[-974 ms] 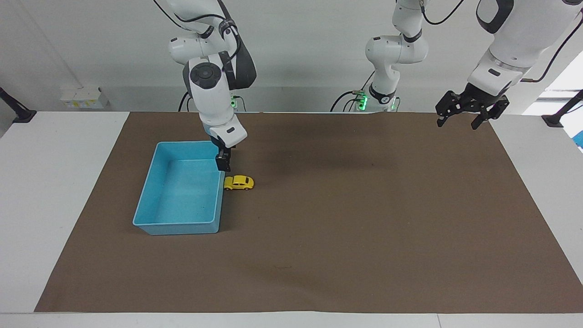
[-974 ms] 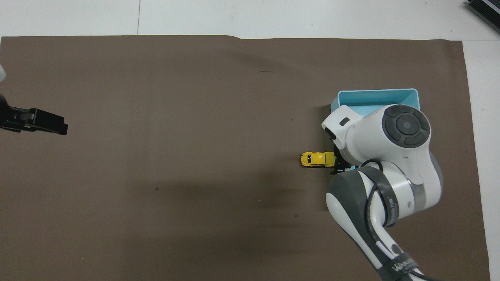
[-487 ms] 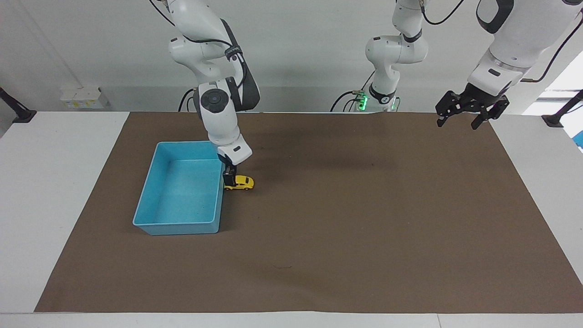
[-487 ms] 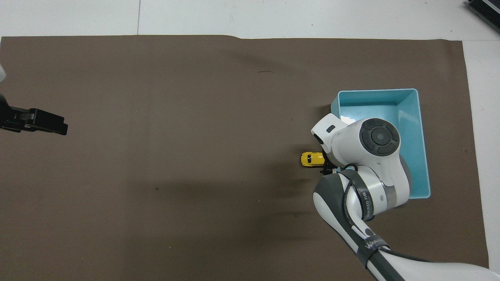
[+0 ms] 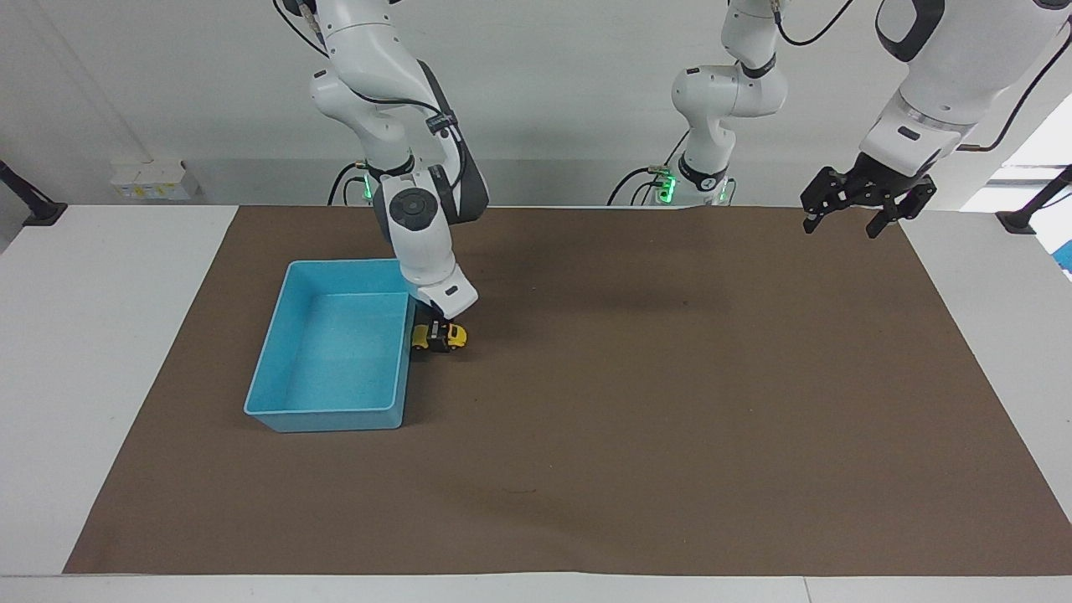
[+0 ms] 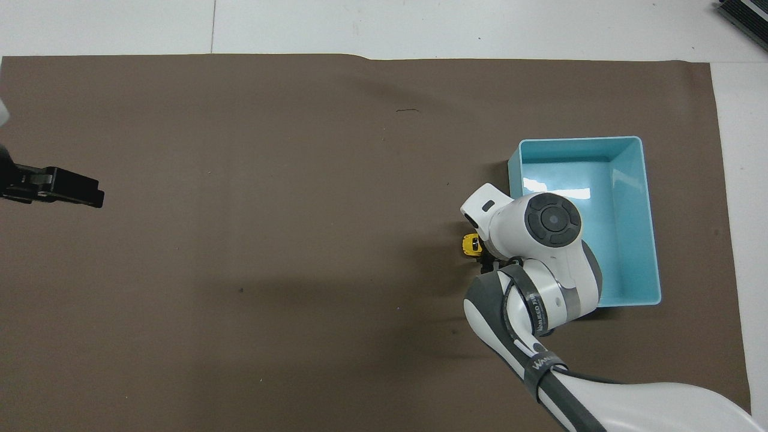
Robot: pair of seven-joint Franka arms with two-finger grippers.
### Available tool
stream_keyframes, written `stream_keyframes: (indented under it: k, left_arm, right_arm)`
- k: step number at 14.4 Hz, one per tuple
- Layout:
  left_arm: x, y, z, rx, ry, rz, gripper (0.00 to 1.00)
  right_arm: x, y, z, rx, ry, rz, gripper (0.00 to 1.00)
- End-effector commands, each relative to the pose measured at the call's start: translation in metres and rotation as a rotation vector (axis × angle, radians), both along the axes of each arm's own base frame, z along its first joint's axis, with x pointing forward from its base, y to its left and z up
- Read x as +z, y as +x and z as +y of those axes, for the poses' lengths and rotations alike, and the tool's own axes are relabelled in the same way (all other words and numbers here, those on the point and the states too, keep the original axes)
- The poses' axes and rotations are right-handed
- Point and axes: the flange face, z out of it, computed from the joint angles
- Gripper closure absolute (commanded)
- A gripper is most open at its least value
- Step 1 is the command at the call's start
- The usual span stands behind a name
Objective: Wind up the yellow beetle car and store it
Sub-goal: 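Grasp the yellow car with the right gripper and lift it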
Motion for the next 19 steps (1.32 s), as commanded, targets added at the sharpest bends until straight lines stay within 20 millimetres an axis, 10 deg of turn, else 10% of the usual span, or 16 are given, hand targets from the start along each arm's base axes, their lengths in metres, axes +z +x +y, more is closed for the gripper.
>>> stream_keyframes:
  k: [1,4,19]
  left_arm:
    - [0.003,0.0,0.002,0.011,0.011,0.007,0.0]
    - [0.003,0.0,0.002,0.011,0.011,0.007,0.0]
    - [0.003,0.0,0.001,0.009,0.011,0.007,0.0]
  right_arm:
    - [0.001,-0.002,-0.003,0.028,-0.009,-0.001,0.76]
    - [0.007,0.003,0.0,0.025,-0.012,0.006,0.95]
    - [0.105,0.041,0.042,-0.055,-0.001,0.025,1.0]
